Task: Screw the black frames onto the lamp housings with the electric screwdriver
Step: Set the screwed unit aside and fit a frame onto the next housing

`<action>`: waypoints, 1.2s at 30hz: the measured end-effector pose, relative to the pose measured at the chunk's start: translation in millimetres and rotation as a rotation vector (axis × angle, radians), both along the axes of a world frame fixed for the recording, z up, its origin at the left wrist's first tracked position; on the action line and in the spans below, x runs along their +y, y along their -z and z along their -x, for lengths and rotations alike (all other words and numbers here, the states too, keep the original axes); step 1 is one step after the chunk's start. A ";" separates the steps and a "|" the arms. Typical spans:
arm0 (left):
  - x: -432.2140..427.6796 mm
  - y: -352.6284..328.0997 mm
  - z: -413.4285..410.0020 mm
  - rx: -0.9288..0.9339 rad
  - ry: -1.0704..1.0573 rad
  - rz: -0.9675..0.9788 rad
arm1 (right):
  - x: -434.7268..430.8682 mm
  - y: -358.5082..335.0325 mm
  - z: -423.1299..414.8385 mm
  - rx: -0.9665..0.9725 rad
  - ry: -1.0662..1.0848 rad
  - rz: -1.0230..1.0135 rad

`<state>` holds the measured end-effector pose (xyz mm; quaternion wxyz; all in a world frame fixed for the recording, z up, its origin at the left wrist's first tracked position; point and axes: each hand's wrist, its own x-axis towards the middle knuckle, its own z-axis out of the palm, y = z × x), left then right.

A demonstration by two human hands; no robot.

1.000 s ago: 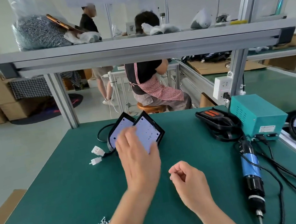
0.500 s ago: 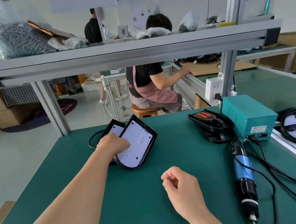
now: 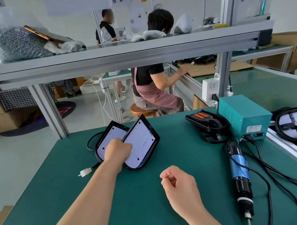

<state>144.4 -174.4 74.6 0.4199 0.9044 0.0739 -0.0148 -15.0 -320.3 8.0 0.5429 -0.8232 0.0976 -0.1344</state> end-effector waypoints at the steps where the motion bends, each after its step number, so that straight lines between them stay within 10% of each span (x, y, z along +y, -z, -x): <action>1: -5.2 1.9 6.1 -0.036 -0.021 0.061 | -0.3 -0.2 -0.1 -0.019 0.011 -0.015; 13: -53.0 39.2 107.5 0.162 -0.184 0.937 | -12.5 -7.0 -7.6 -0.278 0.414 -0.388; 19: -64.8 45.5 154.3 -0.008 -0.255 0.726 | -17.2 -5.0 -9.9 -0.218 0.324 -0.497; 28: -42.7 58.0 195.3 -0.326 -0.055 0.047 | -18.8 -7.6 -5.9 -0.119 0.176 -0.053; 36: -22.5 49.0 177.8 -0.242 -0.115 0.301 | -10.6 -11.7 17.4 -0.075 0.119 0.013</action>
